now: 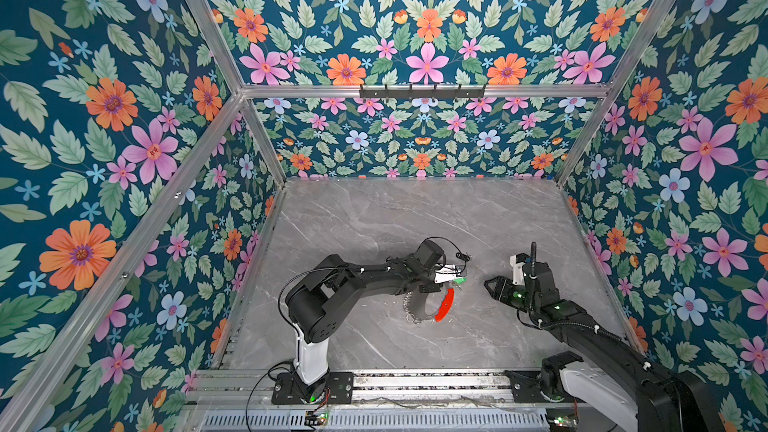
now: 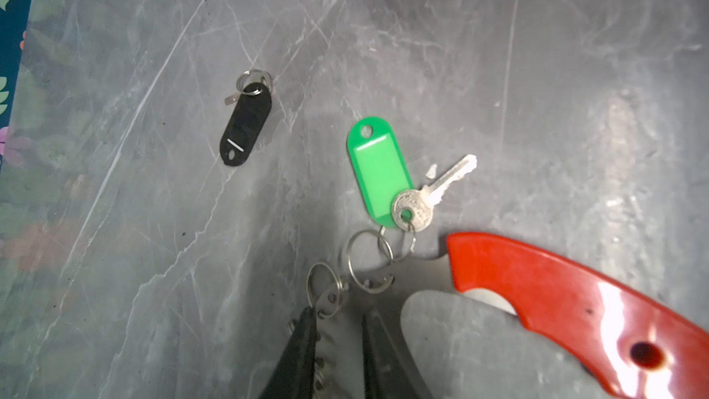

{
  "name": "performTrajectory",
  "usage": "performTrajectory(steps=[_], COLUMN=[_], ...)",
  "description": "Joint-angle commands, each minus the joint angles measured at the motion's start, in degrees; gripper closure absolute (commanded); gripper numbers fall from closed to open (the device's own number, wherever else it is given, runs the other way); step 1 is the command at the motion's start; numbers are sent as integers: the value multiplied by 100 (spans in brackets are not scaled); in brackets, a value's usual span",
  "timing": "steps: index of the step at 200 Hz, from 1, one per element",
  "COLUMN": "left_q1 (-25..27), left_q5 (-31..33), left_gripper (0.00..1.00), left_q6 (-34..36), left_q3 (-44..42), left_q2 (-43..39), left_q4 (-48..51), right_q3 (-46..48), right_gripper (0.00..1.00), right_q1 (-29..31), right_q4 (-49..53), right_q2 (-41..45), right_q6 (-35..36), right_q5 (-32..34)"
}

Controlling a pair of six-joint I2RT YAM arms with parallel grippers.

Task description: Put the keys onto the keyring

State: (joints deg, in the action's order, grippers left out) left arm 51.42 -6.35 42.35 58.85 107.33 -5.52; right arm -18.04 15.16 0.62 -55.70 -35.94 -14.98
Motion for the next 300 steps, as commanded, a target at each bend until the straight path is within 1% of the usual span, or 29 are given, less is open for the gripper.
performTrajectory(steps=[1, 32, 75, 99, 121, 139, 200, 239, 257, 275, 300], left_q1=[0, 0, 5, 4, 0, 2, 0, 0, 0, 0, 0], left_q5=[119, 237, 215, 222, 222, 231, 300, 387, 419, 454, 501], left_gripper=[75, 75, 74, 69, 61, 61, 76, 79, 82, 87, 91], left_q6=[81, 118, 114, 99, 94, 81, -42, -99, -143, -208, -279], left_q3=[43, 210, 381, 356, 319, 328, 472, 508, 516, 529, 518], left_q2=[30, 153, 315, 272, 218, 260, 453, 473, 473, 469, 406], left_q4=[27, 74, 216, 218, 206, 209, 277, 323, 324, 319, 283], right_q3=[2, 9, 28, 38, 38, 35, 59, 60, 73, 81, 79], right_gripper=[46, 46, 46, 46, 46, 46, 46, 46, 46, 46, 46], right_q1=[-4, -6, -13, -13, -23, -35, -52, -61, -70, -75, -74], right_q4=[-183, -216, -183, -204, -219, -217, -195, -206, -220, -236, -225], right_q2=[-44, -55, 24, -10, -33, -24, 51, 59, 68, 60, 77], right_q6=[17, 17, 25, 26, 26, 26, 8, 8, 8, 8, 8], right_q5=[-120, -149, -163, -172, -174, -174, -180, -189, -189, -191, -203])
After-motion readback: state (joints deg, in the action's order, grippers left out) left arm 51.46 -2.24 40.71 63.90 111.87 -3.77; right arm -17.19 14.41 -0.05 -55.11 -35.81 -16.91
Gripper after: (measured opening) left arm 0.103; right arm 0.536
